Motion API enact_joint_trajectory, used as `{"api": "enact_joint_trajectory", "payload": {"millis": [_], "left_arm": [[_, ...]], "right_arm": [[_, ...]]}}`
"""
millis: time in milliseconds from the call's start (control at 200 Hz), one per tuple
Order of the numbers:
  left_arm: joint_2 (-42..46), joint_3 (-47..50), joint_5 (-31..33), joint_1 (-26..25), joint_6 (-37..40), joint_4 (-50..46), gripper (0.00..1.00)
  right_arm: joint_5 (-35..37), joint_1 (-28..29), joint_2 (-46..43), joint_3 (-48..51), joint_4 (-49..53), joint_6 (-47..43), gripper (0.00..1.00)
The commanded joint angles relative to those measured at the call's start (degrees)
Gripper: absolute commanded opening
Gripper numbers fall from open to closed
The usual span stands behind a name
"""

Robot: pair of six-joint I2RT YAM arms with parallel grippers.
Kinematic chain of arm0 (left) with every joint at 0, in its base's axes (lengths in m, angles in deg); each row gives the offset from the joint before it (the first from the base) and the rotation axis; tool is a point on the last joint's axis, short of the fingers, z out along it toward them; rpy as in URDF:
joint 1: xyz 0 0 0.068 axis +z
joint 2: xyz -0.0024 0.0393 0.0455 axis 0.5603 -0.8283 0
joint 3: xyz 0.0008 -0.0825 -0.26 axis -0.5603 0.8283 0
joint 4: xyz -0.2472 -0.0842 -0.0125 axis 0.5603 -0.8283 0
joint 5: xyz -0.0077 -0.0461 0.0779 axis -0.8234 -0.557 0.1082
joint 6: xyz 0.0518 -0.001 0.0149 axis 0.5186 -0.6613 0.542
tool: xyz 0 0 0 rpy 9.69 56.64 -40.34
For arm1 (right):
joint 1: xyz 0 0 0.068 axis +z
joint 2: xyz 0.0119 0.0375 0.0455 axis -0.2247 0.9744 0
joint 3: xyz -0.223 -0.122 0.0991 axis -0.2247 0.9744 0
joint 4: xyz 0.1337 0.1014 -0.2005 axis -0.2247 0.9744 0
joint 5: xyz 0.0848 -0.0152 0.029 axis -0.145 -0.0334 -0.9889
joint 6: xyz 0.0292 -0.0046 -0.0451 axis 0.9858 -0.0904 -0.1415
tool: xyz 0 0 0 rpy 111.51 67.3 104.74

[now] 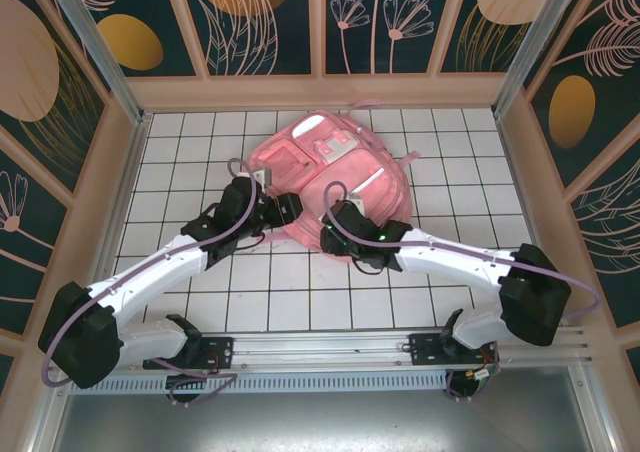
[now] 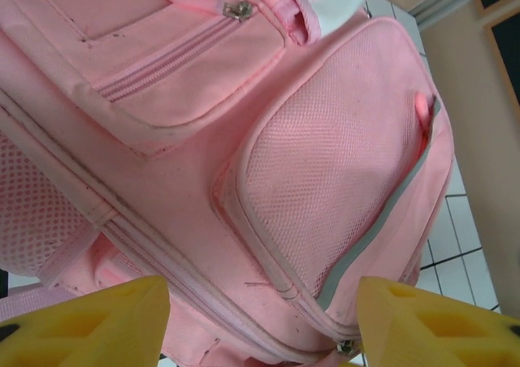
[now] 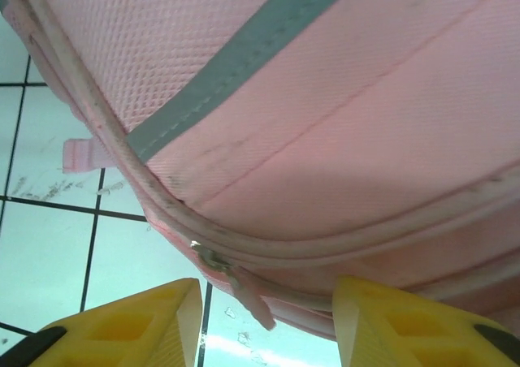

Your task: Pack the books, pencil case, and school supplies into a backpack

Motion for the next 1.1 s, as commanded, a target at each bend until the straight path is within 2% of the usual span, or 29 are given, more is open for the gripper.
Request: {"api": "enact_joint_trajectory", "payload": {"millis": [0,250,430,636,816,1096], "left_arm": [[0.35,1.17,0.14,1.05,-3.31,1.46,0.64],[-1.18,3.24,-2.45,1.41,-7.94,5.96,0.64],[-4.16,4.95,-9.21,1.40,-12.89,15.40,0.63],[-7.92,4.89,-10.90,1.36,-17.15,20.71,0.56],[-11.45,4.96,-11.93,1.42,-19.43,23.28,0.50],[-16.20,3.51,-12.72,1.43,-20.69,26.43,0.39]], "right_arm": [[4.66,1.03,2.67,-3.05,0.95,-0.95,0.44],[3.70,1.23,4.91,-3.46,-0.34,-1.75,0.31],[4.48,1.24,4.76,-2.56,-0.23,-2.55,0.23],[4.35,1.30,3.94,-1.24,-2.61,-2.33,0.20],[5.68,1.28,3.09,-1.02,-1.31,-1.70,0.07],[5.82,1.30,1.21,-0.26,1.75,-2.51,0.03]]}}
